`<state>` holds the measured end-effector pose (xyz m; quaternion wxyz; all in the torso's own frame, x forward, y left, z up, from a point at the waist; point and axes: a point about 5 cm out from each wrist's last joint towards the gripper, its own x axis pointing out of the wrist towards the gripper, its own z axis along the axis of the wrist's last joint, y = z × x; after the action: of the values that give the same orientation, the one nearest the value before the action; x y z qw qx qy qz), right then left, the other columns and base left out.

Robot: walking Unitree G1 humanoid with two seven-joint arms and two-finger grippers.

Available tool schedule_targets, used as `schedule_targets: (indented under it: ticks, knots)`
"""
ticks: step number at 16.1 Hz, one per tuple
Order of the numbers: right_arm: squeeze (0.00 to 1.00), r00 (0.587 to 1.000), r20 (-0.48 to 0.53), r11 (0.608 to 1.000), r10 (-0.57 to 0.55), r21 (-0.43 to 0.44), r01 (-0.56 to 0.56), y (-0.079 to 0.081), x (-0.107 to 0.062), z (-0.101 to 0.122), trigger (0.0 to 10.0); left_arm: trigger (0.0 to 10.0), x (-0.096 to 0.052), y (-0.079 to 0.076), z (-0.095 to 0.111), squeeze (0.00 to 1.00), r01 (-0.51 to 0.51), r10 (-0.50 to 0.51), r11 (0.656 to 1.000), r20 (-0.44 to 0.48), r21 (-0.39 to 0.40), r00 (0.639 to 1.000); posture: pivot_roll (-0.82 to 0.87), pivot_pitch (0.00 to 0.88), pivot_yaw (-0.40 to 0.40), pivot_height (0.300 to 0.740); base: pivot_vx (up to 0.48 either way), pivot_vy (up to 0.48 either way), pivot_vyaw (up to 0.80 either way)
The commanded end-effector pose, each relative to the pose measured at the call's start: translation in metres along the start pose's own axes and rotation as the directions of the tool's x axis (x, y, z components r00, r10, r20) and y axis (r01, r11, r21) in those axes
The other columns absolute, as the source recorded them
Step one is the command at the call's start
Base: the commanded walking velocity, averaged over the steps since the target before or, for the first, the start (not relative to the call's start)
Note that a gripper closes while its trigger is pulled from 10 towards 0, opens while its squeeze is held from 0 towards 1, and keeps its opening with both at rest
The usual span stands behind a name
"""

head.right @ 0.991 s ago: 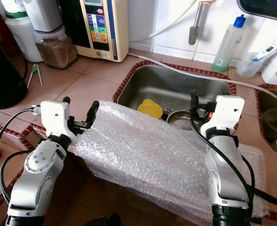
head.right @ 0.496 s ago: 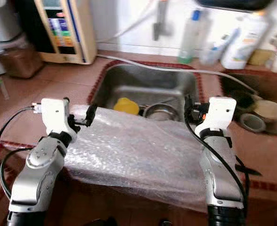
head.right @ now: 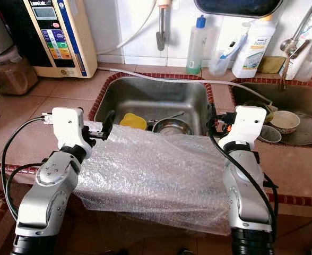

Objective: Kitchen organization

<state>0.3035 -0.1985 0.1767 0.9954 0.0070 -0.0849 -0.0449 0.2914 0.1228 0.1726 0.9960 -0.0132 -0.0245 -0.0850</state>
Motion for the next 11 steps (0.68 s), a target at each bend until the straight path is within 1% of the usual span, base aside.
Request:
schedule_targets:
  ticks: [1, 2, 4, 5, 6, 8, 11]
  knots:
    - [0.22, 1.000, 0.000, 1.000, 0.000, 0.009, 0.000, 0.0004, 0.0004, 0.0016, 10.0, 10.0, 0.0009, 0.0007, 0.0014, 0.00, -0.001, 0.001, 1.000, 0.002, 0.018, 1.000, -0.05, 0.082, 0.049, 0.740, 0.000, 0.000, 0.00]
    - [0.22, 1.000, -0.004, 1.000, 0.000, 0.009, 0.000, 0.0007, -0.0004, 0.0000, 10.0, 10.0, 0.0015, 0.0027, -0.0006, 0.00, -0.013, 0.012, 1.000, -0.015, -0.018, 1.000, -0.05, 0.082, 0.049, 0.740, 0.000, 0.000, 0.00]
    - [0.21, 1.000, -0.008, 1.000, 0.004, 0.012, -0.004, 0.0032, -0.0004, -0.0001, 10.0, 10.0, 0.0041, 0.0040, 0.0012, 0.00, -0.025, 0.024, 0.999, -0.014, -0.027, 1.000, -0.05, 0.082, 0.048, 0.740, 0.000, 0.000, 0.00]
    - [0.21, 1.000, -0.008, 1.000, 0.009, 0.014, -0.009, 0.0044, -0.0007, -0.0005, 10.0, 10.0, 0.0055, 0.0033, 0.0030, 0.00, -0.032, 0.032, 0.998, -0.005, -0.054, 0.999, -0.05, 0.082, 0.048, 0.740, 0.000, 0.000, 0.00]
    - [0.21, 1.000, -0.009, 1.000, 0.012, 0.015, -0.011, 0.0050, -0.0010, -0.0008, 10.0, 10.0, 0.0078, 0.0031, 0.0033, 0.00, -0.044, 0.043, 0.998, -0.024, -0.044, 0.999, -0.05, 0.082, 0.048, 0.740, 0.000, 0.000, 0.00]
    - [0.21, 1.000, -0.016, 1.000, 0.009, 0.022, -0.009, 0.0043, 0.0000, -0.0020, 10.0, 10.0, 0.0078, 0.0011, 0.0037, 0.00, -0.034, 0.032, 0.995, -0.026, -0.093, 0.999, -0.05, 0.082, 0.047, 0.740, -0.323, 0.000, 0.00]
    - [0.21, 1.000, -0.015, 1.000, 0.006, 0.024, -0.006, 0.0044, 0.0018, -0.0013, 10.0, 10.0, 0.0083, 0.0028, 0.0011, 0.00, -0.043, 0.039, 0.995, -0.044, -0.093, 0.998, -0.05, 0.079, 0.047, 0.740, -0.276, 0.000, 0.00]
